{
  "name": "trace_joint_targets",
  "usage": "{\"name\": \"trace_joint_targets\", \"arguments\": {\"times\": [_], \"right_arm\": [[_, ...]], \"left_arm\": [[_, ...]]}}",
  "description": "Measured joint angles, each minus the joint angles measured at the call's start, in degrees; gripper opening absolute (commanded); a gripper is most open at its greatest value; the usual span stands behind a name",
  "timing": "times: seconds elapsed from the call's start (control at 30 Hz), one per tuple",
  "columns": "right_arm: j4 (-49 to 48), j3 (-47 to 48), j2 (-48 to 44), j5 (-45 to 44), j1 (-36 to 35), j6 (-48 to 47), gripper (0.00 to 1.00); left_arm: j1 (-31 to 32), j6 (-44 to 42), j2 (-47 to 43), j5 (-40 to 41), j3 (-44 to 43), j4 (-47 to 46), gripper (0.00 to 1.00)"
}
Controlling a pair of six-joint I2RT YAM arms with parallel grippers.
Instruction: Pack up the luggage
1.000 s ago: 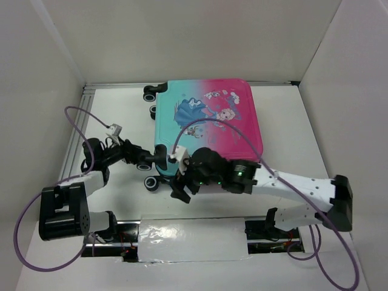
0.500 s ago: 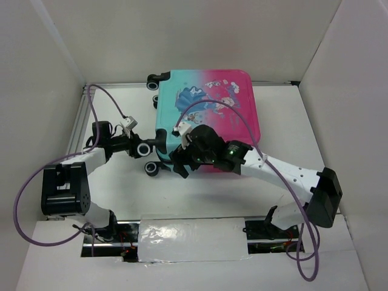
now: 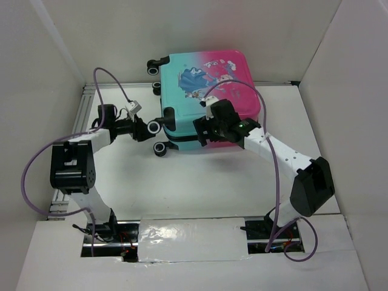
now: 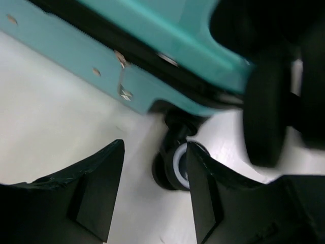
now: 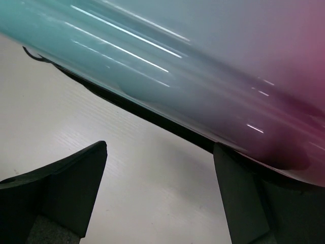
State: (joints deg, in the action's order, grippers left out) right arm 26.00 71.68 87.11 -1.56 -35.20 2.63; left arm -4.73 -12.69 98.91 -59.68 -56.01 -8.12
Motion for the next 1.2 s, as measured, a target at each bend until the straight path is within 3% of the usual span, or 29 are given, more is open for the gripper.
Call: {"name": "trace_joint_targets", "arguments": {"times": [0.37,0.73,1.0,1.13,1.17,1.2], "right_arm": [[-0.2,-3.3,-7.5,2.5,8.9,1.3,0.93],[0.2,-3.8,-6.4,5.2,11.1,2.7,0.93],[0.2,-3.8,-6.0,5.9,11.9,2.9,0.93],[0.2,-3.8,-5.5,6.4,12.3,2.9,0.93],[0.1,-3.8,-5.3,6.5,12.4,2.9,0.93],[0.1,-3.8,-5.0,6.6,12.4,2.9,0.93]], "left_arm": [[2.9,3.9,14.6,1.1,-13.1,-6.6,0.63],[3.1,4.1,19.5,-5.7,-21.0,-7.6,0.59],[4.9,0.6,22.9,-6.9,-25.8,-0.8,0.53],[5.4,-1.1,23.9,-6.9,-28.2,2.7,0.31],[5.4,-1.4,23.9,-6.6,-28.3,2.8,0.17],[5.4,-1.4,23.9,-6.5,-28.3,2.9,0.11]]}}
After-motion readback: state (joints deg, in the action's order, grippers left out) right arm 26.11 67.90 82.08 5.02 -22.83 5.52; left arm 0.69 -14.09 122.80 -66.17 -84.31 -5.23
